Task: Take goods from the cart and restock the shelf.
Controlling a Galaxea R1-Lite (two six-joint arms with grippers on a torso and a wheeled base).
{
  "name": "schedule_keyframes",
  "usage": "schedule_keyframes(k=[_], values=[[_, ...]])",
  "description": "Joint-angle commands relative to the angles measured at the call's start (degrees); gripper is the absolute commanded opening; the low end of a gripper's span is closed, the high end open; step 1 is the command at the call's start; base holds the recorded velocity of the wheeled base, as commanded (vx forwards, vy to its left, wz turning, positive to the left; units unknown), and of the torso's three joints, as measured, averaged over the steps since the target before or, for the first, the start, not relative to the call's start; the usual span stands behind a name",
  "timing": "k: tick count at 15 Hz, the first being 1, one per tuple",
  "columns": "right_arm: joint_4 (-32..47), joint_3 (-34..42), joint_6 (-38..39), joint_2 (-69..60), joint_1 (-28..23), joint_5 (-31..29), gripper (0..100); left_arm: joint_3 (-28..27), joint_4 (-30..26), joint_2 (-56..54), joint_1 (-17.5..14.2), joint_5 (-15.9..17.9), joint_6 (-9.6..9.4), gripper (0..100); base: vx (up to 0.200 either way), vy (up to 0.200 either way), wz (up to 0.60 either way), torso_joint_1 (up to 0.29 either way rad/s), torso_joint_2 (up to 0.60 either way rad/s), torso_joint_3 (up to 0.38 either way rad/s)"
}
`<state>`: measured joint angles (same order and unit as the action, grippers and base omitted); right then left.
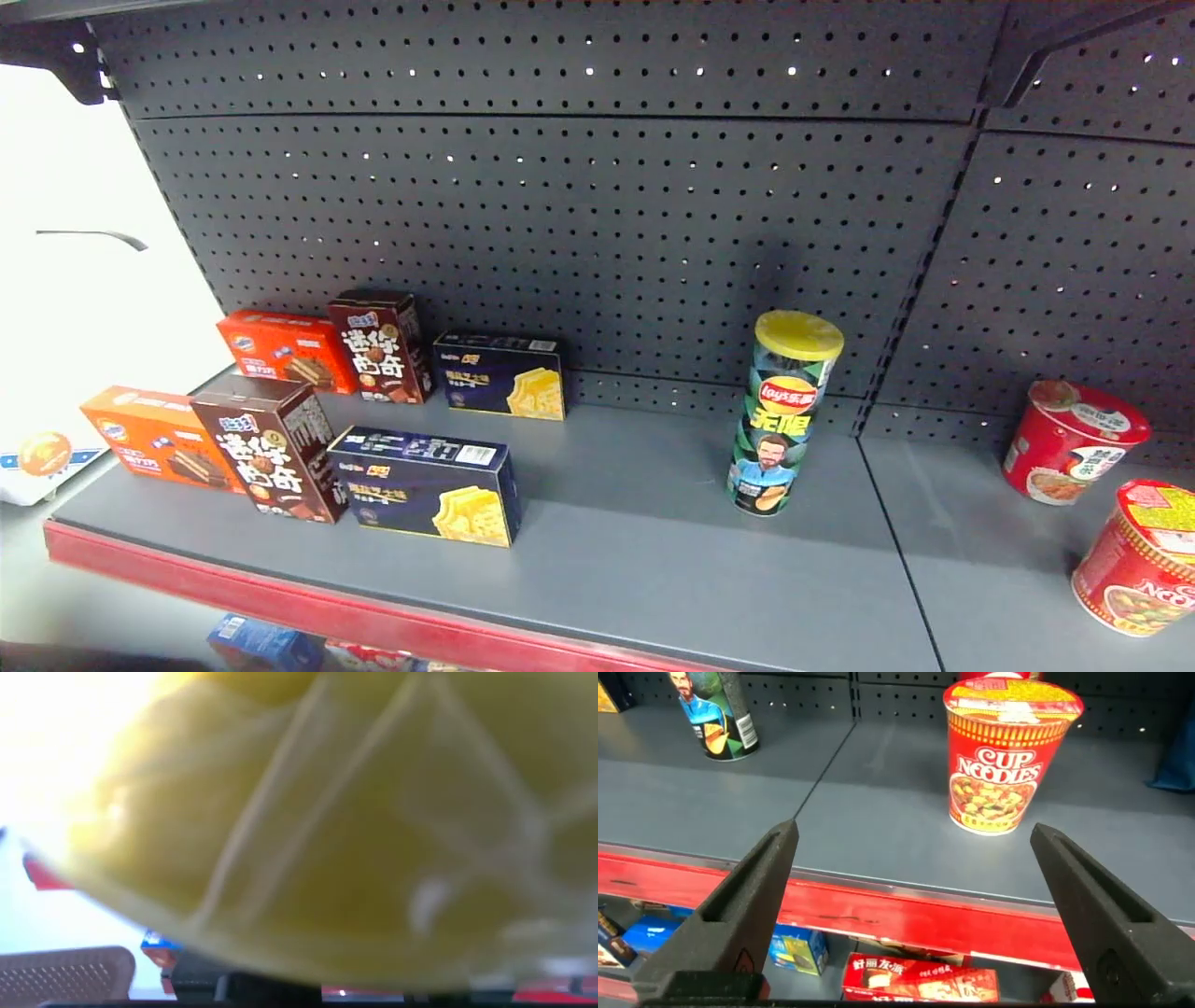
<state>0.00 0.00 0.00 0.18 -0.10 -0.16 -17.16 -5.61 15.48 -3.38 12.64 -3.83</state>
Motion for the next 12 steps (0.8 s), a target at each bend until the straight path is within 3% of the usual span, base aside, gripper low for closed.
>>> schedule_keyframes(k=[1, 2, 7, 10, 12], values=[[0.0, 0.0, 0.0, -0.01, 0.01, -0.02, 100, -0.33, -3.01, -6.43, 0.3, 0.19, -0.04, 0, 0.0, 0.0, -0.6, 0.002, 0.0, 0.002], [0.0, 0.0, 0.0, -0.01, 0.01, -0.02, 100, -0.33, -4.15, -7.48, 0.3, 0.19, 0.05, 0, 0.0, 0.0, -0.6, -0.002, 0.0, -0.002], [0.0, 0.0, 0.0, -0.01, 0.01, -0.02, 100, 0.03, -5.29, -8.8, 0.3, 0.19, 0.05, 0, 0.0, 0.0, 0.0, 0.0, 0.0, 0.0], [0.0, 0.0, 0.0, -0.01, 0.01, 0.07, 100, 0.38, -5.29, -8.8, 0.3, 0.19, 0.05, 0, 0.0, 0.0, -0.6, -0.002, 0.0, 0.001], [0.0, 0.0, 0.0, -0.01, 0.01, -0.02, 100, 0.55, -5.38, -8.89, 0.3, 0.19, 0.05, 0, 0.0, 0.0, 0.0, 0.0, 0.0, 0.0]])
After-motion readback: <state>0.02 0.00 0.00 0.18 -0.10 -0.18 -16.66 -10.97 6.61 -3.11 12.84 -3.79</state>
